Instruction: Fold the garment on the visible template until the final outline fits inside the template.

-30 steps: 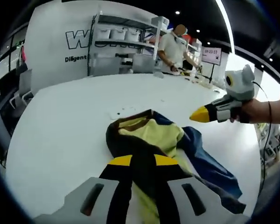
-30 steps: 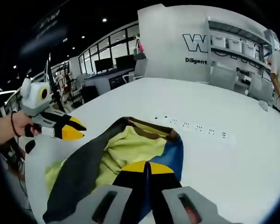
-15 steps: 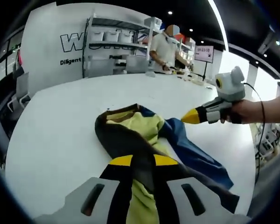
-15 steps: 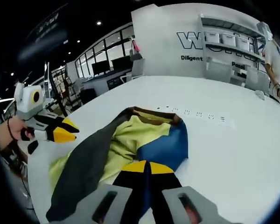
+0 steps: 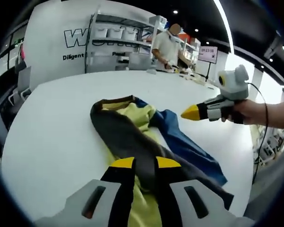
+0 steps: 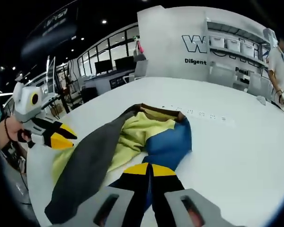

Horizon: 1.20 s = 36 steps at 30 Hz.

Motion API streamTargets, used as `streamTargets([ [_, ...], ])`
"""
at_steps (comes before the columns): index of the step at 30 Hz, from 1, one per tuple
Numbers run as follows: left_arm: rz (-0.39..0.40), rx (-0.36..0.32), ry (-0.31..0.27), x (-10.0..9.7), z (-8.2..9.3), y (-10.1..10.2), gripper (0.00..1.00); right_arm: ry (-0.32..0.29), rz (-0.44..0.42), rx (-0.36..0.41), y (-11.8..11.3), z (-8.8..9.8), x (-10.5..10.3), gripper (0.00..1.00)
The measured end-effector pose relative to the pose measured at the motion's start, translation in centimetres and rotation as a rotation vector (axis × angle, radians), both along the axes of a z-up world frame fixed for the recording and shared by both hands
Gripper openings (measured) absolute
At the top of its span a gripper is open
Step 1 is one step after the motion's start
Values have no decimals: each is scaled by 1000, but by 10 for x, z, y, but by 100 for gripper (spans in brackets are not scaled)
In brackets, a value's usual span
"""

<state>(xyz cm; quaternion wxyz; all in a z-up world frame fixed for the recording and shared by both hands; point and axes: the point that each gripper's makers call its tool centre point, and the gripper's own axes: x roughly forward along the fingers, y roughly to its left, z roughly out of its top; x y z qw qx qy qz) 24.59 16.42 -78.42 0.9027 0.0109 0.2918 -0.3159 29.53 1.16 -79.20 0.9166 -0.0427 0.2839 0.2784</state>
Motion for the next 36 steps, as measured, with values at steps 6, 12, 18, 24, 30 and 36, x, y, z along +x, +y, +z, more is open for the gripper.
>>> streamTargets([
  [6,25,-11,30,-19,-5,2,11,-11,15,-12,6,2,-10,0],
  [12,47,-14,60,-32,-9,6,11,-1,20,-19,10,-1,-20,0],
  [18,120,-72,124,-45,-17,7,14,23,25,-34,12,-8,-36,0],
  [24,165,-140,162,-60,-23,5,17,59,31,-27,15,-16,-51,0],
  [30,179,-126,212,-70,-36,0,18,85,29,-16,18,-21,-64,0],
  [36,173,-141,242,-79,-44,-12,18,99,42,-38,19,-24,-73,0],
])
